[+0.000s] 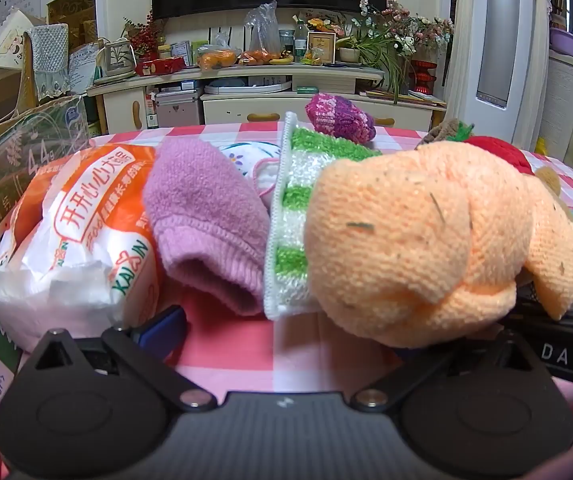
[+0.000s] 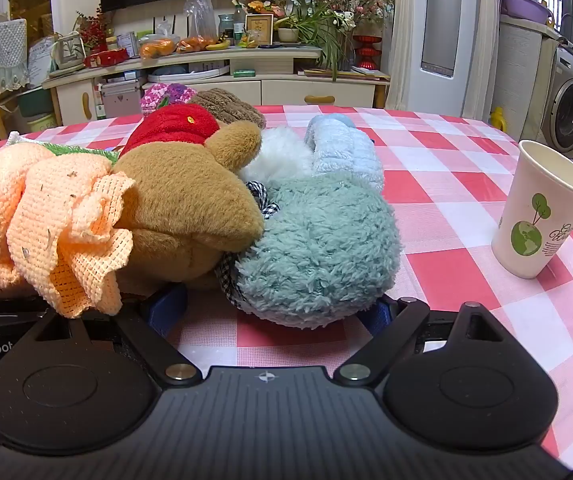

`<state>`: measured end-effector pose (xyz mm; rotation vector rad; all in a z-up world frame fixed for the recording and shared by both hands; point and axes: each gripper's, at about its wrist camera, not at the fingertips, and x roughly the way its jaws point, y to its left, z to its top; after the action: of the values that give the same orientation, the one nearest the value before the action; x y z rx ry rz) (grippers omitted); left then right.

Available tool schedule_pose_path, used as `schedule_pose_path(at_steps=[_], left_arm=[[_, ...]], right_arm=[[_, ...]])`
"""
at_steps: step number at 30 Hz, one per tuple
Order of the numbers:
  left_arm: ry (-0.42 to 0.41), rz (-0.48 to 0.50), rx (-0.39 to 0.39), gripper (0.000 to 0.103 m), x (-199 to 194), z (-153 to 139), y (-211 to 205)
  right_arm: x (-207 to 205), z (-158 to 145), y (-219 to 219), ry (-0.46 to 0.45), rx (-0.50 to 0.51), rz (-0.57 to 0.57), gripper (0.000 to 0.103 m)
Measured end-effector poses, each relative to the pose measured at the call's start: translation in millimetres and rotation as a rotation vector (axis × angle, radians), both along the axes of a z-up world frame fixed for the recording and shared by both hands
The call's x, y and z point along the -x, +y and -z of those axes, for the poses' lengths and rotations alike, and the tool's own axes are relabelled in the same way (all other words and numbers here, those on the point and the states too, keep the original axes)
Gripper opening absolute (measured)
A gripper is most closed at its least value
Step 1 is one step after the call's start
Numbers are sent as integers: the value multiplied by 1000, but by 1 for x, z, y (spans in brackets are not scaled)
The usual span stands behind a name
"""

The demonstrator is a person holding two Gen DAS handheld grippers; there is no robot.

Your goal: Organize soft objects

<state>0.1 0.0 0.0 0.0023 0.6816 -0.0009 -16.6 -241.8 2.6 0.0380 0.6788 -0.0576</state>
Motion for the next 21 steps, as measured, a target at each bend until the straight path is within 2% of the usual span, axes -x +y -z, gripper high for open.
schedule_pose_path(at_steps=[6,21], left_arm=[[1,-4,-1,103,6,0,-1],[25,32,2,102,55,-2,3]], right_arm=[[0,0,-1,0,1,-4,103],[26,-3,-3,33,37,-27,103]])
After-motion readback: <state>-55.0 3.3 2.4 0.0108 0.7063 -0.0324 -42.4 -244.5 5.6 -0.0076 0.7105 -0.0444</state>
